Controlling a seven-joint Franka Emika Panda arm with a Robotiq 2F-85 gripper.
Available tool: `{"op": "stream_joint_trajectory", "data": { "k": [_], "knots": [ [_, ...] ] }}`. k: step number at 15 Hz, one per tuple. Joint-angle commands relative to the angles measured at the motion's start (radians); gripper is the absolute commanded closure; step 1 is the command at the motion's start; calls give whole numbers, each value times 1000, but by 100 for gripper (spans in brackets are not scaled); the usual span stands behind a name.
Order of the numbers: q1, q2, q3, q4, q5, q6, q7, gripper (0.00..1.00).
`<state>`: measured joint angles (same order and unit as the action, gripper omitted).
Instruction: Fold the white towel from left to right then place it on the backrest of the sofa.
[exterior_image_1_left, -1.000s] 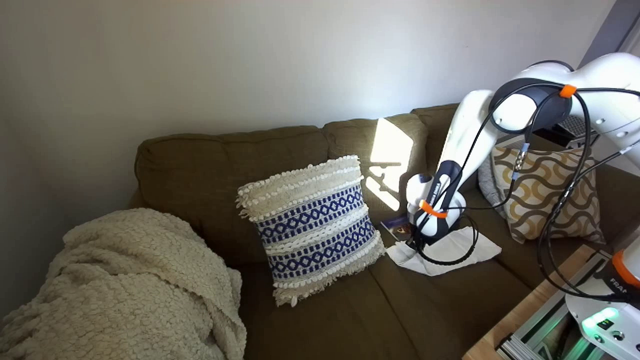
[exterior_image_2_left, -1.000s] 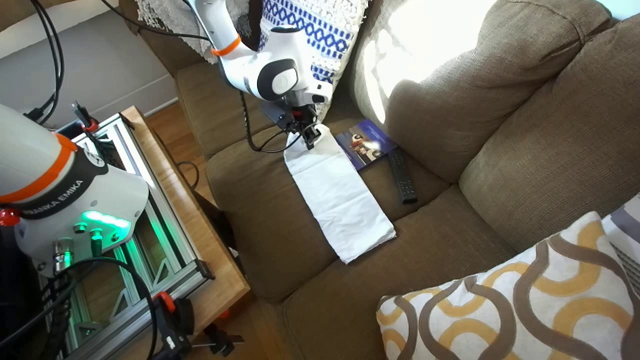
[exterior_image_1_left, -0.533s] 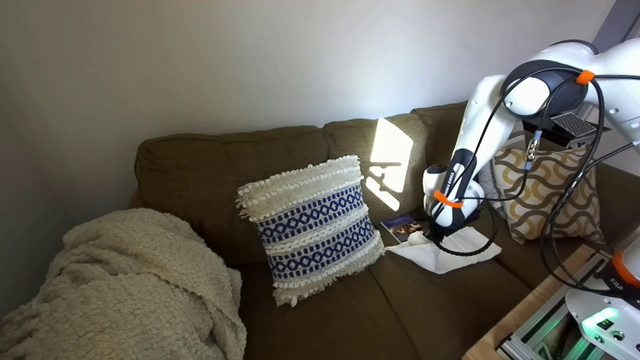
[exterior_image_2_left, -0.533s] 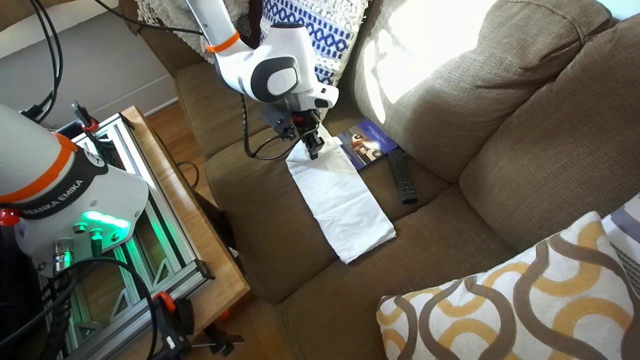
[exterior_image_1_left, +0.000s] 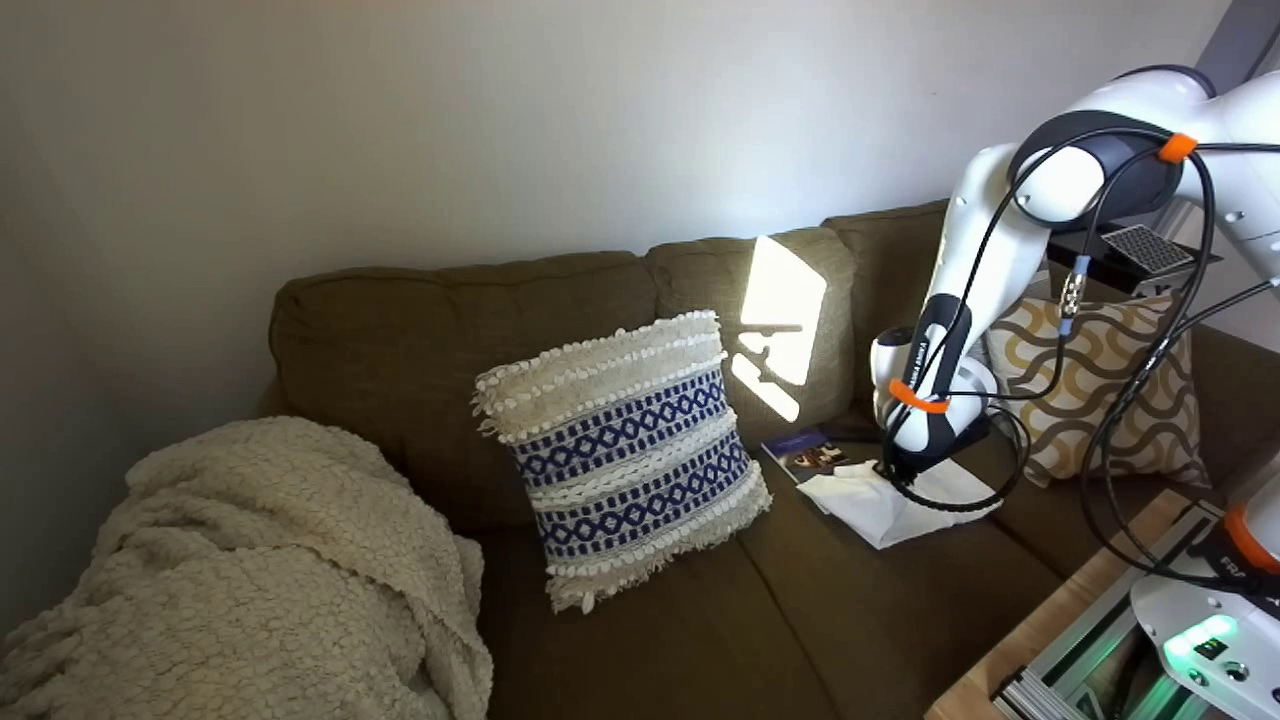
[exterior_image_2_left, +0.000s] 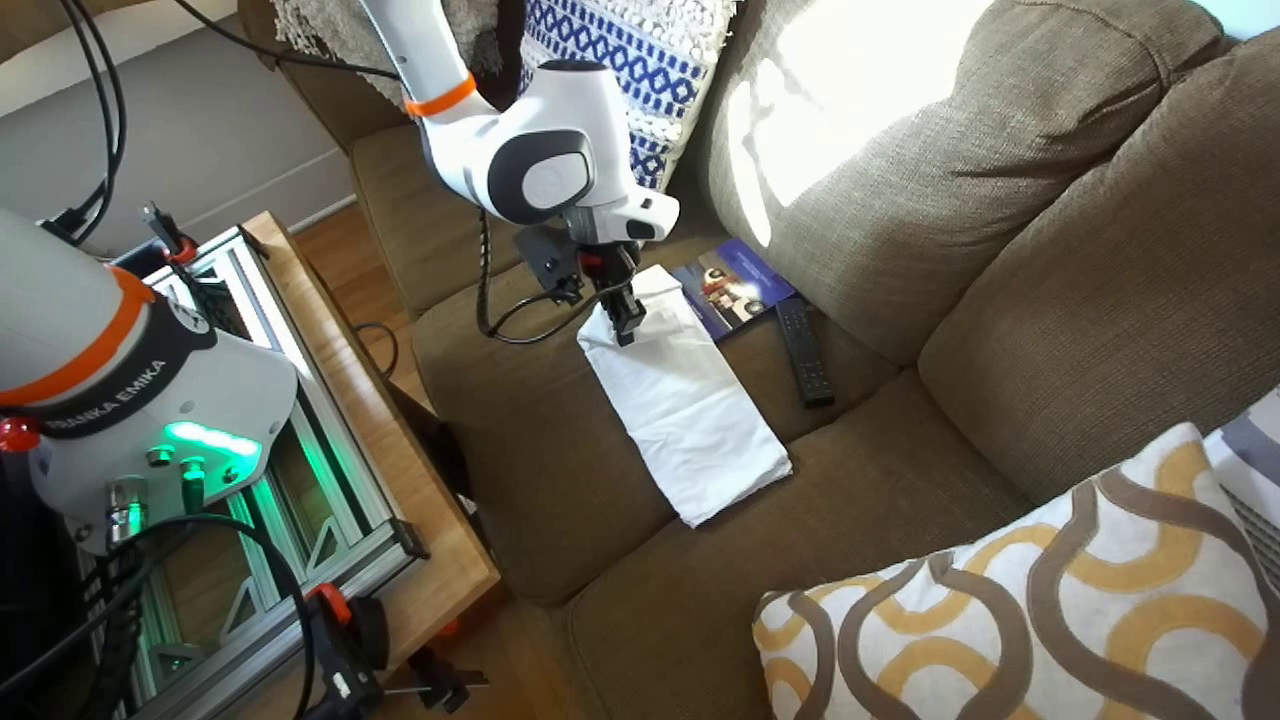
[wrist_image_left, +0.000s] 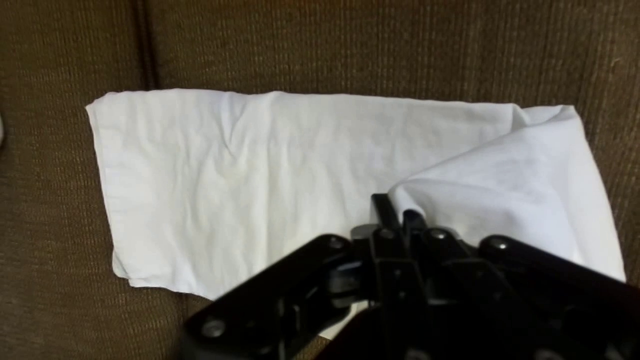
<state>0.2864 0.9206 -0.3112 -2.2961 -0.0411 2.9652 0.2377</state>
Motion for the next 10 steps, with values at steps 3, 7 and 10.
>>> {"op": "stream_joint_trajectory", "data": {
  "k": [3, 7, 10],
  "knots": [
    [-38, 15, 0, 28, 15, -23, -4, 99],
    [-66, 40, -43, -18, 14, 32, -5, 99],
    [-104, 72, -67, -40, 10, 69, -24, 99]
  ]
}}
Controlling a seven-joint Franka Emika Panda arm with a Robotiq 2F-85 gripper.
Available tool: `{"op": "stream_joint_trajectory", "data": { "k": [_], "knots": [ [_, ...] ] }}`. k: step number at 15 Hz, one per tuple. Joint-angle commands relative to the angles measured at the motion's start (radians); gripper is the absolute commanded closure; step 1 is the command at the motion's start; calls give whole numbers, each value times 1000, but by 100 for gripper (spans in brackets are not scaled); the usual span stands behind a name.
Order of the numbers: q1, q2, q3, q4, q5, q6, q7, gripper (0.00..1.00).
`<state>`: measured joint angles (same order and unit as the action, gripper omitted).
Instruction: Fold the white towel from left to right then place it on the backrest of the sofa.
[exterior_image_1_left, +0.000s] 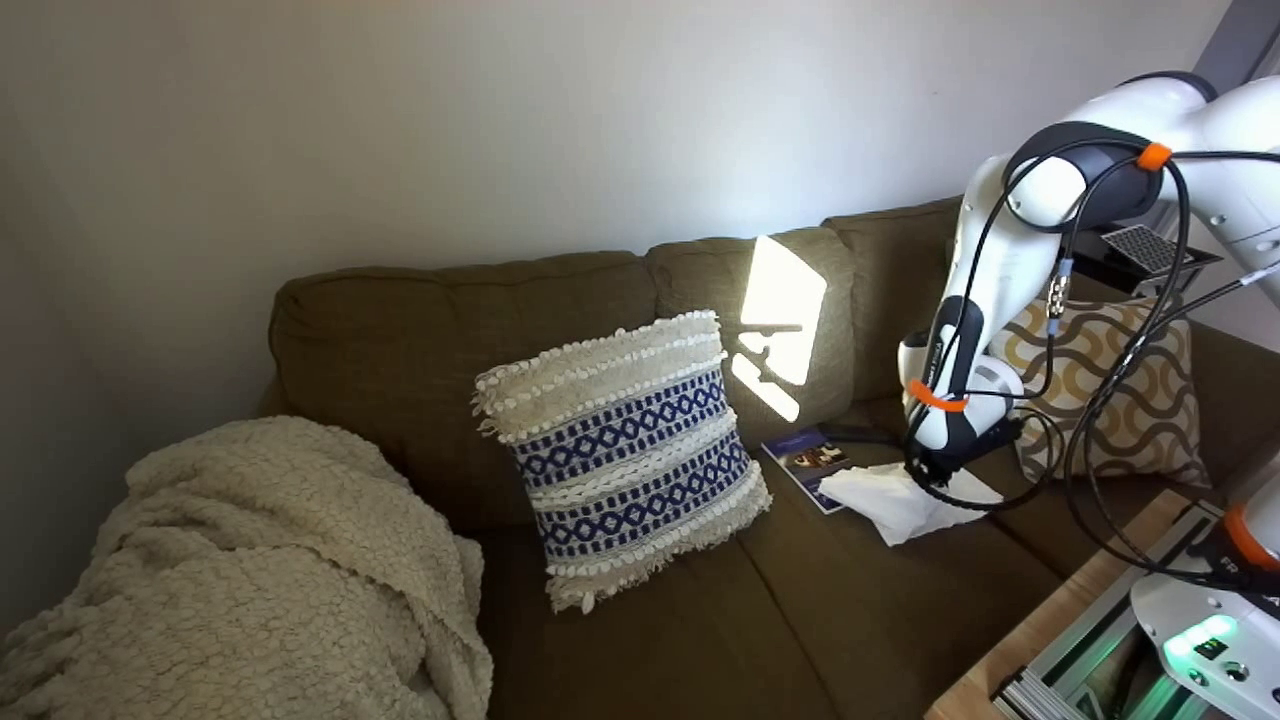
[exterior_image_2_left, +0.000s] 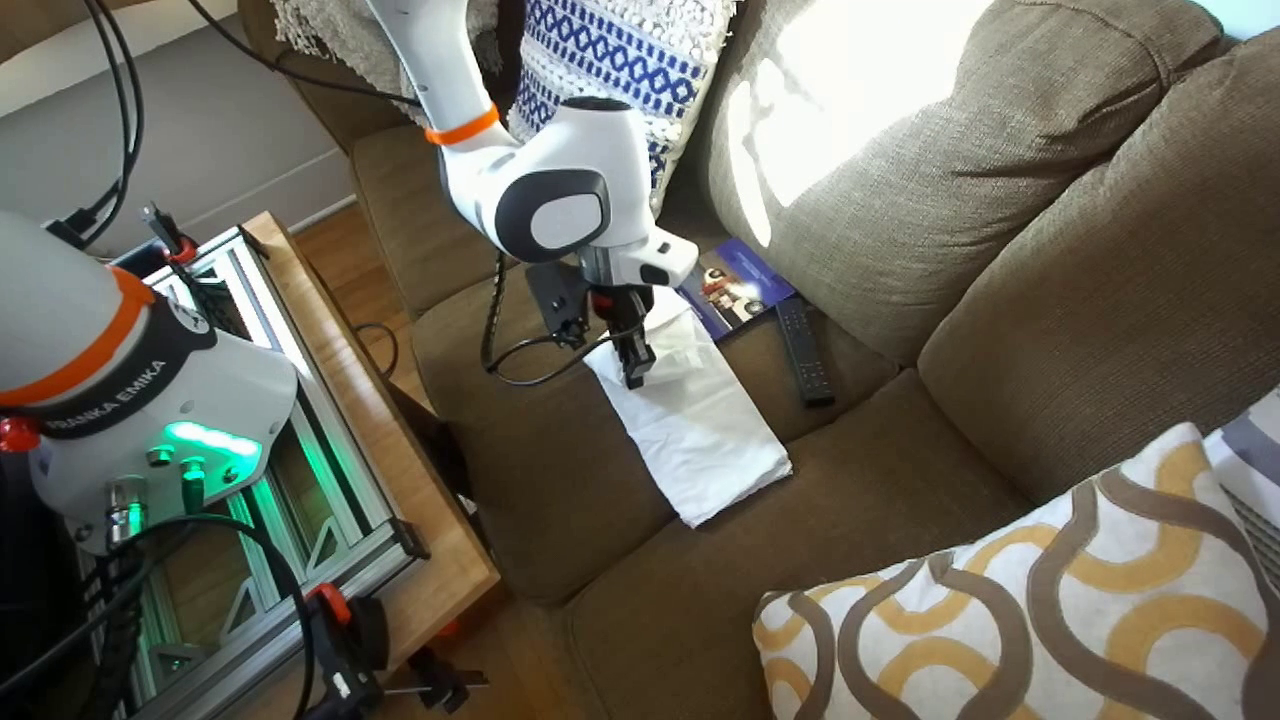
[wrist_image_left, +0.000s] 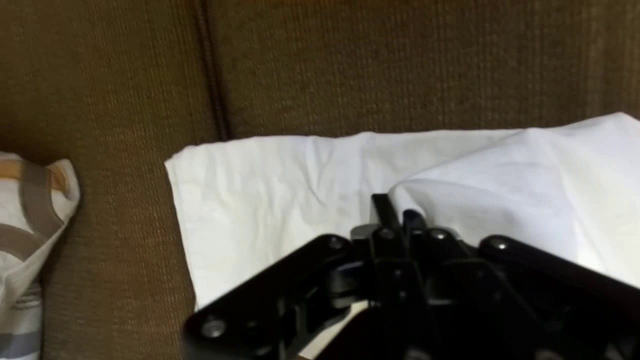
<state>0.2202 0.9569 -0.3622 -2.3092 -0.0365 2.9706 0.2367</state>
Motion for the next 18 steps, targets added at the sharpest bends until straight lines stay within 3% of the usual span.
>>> {"op": "stream_joint_trajectory", "data": {
  "k": [1, 9, 18],
  "knots": [
    [-49, 48, -26, -37, 7, 94, -28, 99],
    [-166, 131, -93, -71, 47, 384, -143, 99],
    [-332, 120, -86, -22, 29, 486, -294, 99]
  ]
}}
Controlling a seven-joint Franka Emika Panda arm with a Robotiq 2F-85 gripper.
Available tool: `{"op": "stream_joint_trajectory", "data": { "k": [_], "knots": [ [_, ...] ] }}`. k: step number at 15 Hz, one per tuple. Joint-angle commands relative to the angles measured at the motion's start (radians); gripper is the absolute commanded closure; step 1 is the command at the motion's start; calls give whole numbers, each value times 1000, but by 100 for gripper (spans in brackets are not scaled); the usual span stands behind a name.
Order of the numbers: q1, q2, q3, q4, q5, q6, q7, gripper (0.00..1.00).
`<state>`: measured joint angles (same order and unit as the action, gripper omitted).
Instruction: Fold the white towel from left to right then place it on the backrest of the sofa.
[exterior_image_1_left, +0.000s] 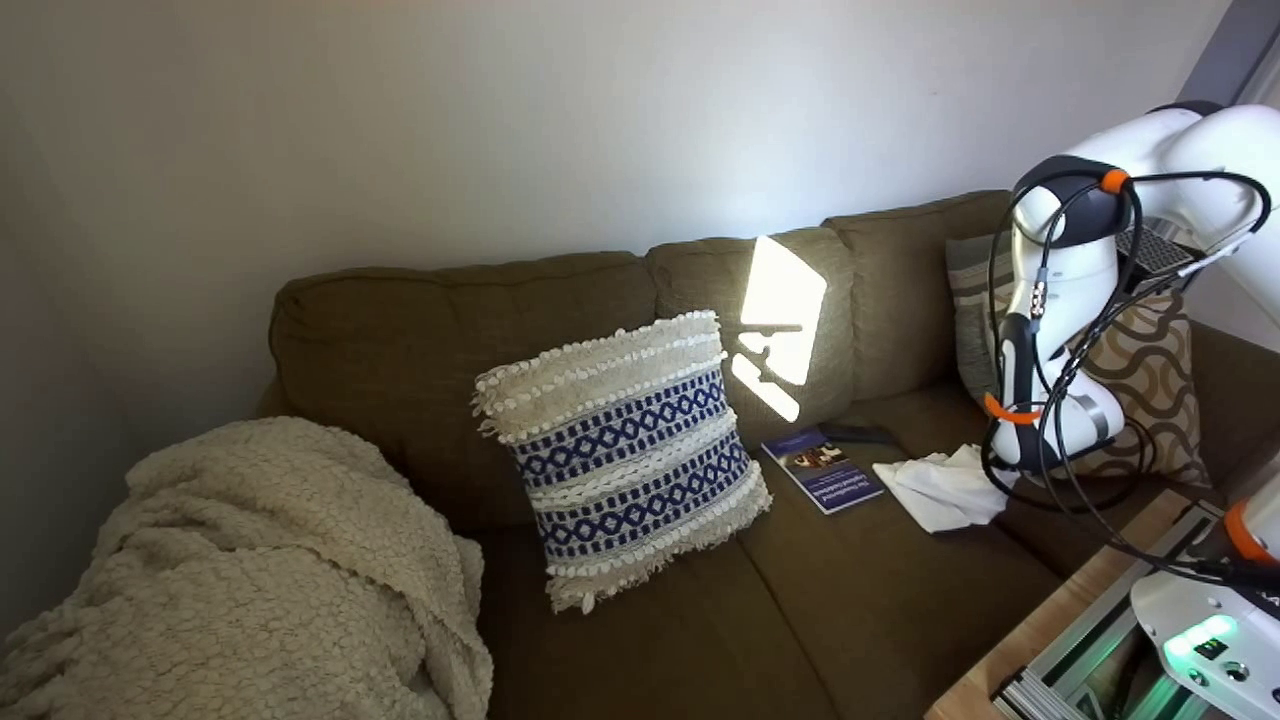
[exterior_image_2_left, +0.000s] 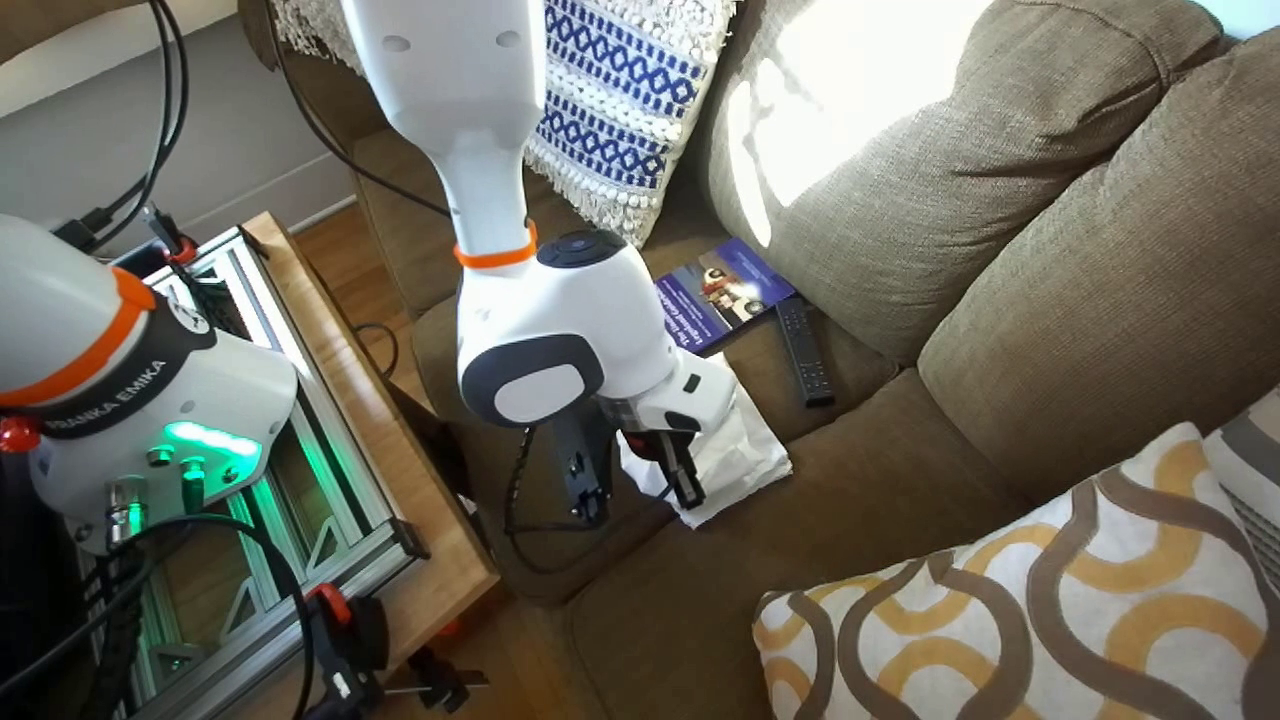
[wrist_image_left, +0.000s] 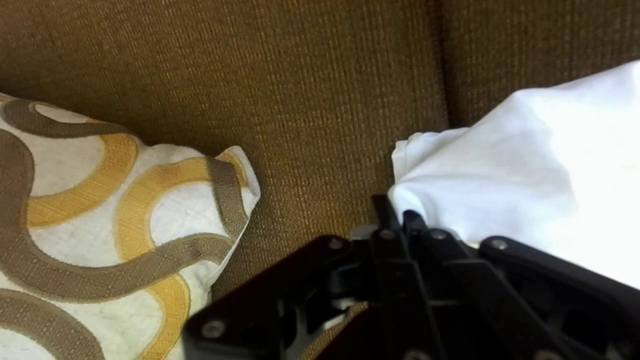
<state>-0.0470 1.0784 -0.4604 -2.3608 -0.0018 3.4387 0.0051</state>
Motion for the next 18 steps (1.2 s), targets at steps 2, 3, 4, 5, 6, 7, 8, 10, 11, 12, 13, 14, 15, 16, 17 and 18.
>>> {"op": "stream_joint_trajectory", "data": {
  "k": [2, 3, 4, 5, 6, 7, 8, 10, 11, 12, 13, 14, 15, 16, 17, 18],
  "knots": [
    [-89, -3, 18, 53, -12, 0, -82, 84],
    [-100, -3, 21, 63, -11, -6, -87, 70],
    [-109, -13, 23, 63, -17, -10, -97, 63],
    [-110, -20, 21, 58, -14, -4, -101, 56],
    [-98, -30, 14, 45, -5, 1, -101, 47],
    [-88, -37, 11, 38, 3, 5, -98, 41],
    [-75, -51, 11, 27, 7, 10, -96, 32],
    [-55, -75, 24, 17, 14, -3, -88, 19],
    [-52, -96, 45, 11, 11, -23, -84, 10],
    [-39, -107, 58, 11, 17, -49, -77, 3],
    [-22, -115, 70, 12, 24, -74, -71, 0],
    [9, -118, 74, 11, 41, -106, -56, 0],
    [27, -123, 83, 16, 51, -137, -44, 0],
    [49, -125, 91, 24, 65, -176, -28, 0],
    [62, -123, 101, 39, 74, -219, -10, 0],
    [65, -117, 122, 59, 81, -265, 11, 0]
  ]
}}
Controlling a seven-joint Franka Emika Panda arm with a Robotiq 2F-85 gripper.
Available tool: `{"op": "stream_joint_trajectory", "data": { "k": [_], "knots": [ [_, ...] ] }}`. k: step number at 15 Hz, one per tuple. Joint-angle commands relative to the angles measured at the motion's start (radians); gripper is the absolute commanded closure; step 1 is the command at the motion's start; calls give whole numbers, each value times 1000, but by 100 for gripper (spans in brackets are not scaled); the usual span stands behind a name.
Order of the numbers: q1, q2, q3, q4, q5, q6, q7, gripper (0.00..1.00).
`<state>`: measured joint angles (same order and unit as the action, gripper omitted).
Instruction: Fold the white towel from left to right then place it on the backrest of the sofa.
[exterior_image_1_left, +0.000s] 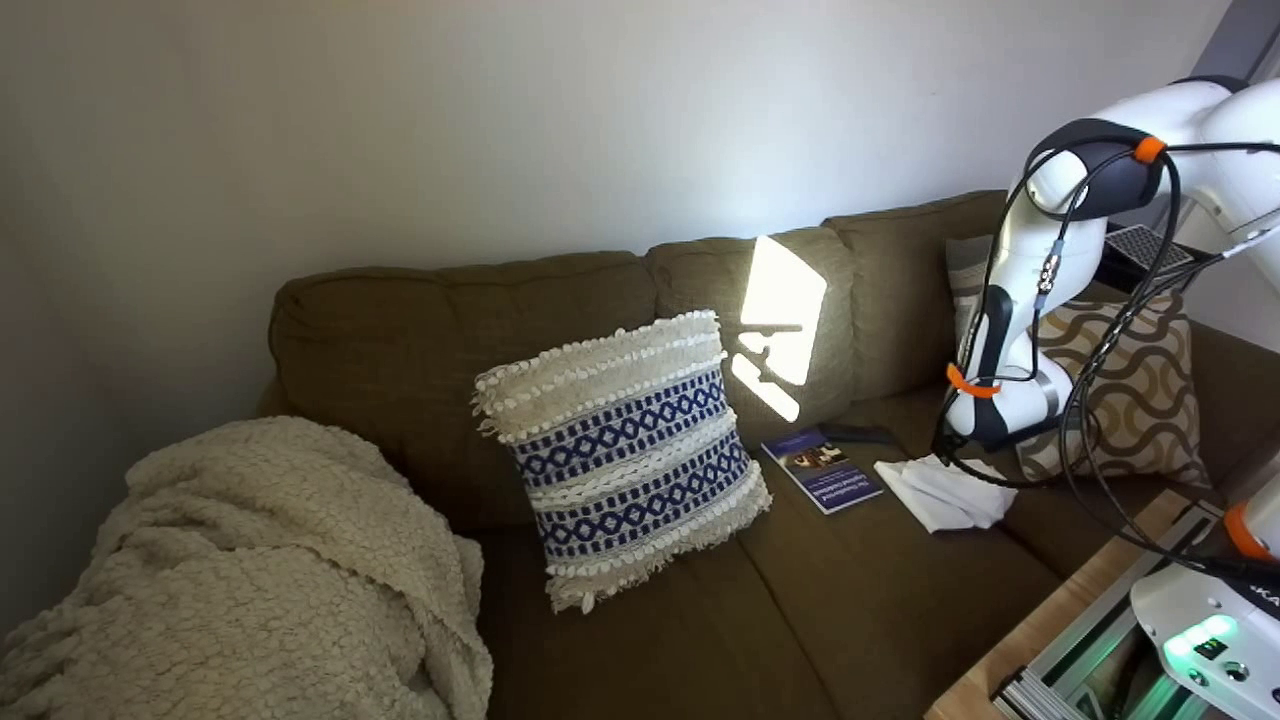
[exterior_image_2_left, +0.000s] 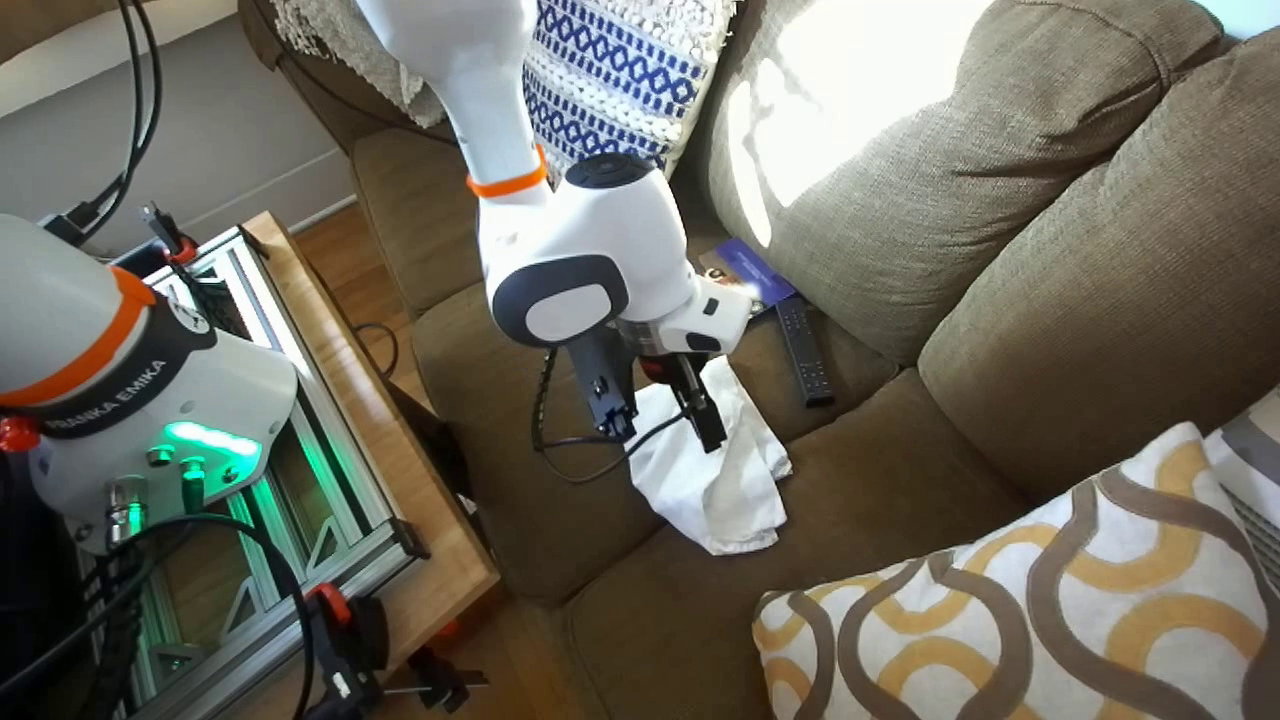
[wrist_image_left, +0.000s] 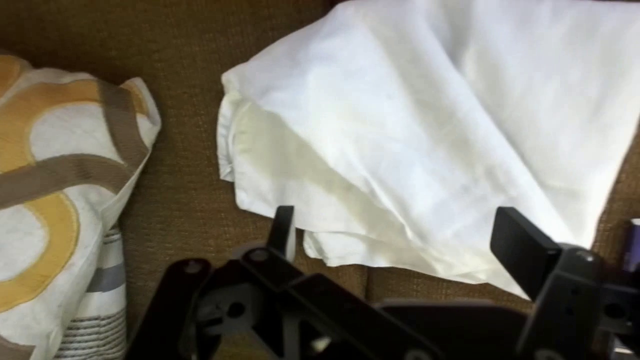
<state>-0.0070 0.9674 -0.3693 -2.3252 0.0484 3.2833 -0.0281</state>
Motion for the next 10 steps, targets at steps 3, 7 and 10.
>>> {"op": "stream_joint_trajectory", "data": {
  "k": [3, 7, 10],
  "knots": [
    [29, 13, 87, 84, 33, -233, 98, 0],
    [6, 73, 160, 190, 31, -339, 148, 0],
    [18, 134, 163, 276, 28, -419, 187, 0]
  ]
}}
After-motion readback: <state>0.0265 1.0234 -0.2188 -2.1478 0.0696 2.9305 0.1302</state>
